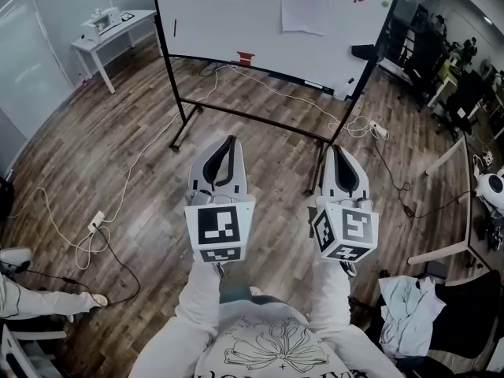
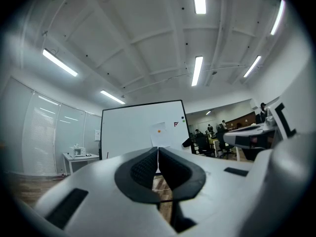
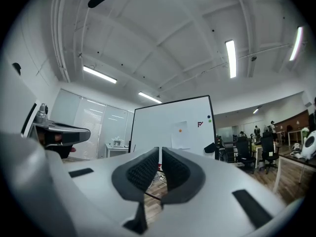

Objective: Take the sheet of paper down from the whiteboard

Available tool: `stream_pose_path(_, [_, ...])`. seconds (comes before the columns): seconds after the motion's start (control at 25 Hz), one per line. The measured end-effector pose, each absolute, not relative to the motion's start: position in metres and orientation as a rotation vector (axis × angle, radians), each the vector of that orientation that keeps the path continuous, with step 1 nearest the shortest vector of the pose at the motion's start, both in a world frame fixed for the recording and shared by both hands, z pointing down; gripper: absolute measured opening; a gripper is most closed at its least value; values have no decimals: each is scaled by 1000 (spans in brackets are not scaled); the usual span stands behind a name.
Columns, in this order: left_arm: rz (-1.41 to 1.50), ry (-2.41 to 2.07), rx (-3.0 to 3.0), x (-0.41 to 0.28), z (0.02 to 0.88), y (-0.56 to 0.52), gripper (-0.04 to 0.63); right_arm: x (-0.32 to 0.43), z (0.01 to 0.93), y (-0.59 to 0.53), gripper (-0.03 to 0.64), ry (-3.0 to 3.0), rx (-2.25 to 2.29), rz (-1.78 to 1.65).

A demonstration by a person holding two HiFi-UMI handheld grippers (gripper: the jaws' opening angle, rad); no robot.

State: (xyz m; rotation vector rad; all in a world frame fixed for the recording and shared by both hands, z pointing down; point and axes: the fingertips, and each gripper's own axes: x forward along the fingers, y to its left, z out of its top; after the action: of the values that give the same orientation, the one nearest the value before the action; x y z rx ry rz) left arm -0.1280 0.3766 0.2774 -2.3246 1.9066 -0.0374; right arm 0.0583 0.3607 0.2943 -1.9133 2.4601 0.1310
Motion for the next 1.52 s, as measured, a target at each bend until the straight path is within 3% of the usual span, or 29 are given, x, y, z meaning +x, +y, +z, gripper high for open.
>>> stream_pose_path(0.52, [-83,1909,-2346,-117,298,298,6,69,316,282,17,2477,-1924,73])
stream_pose_path(1.52, [-57,1755,-2452,-130,288,-36,6,52,313,-26,81,2410,-2041,49])
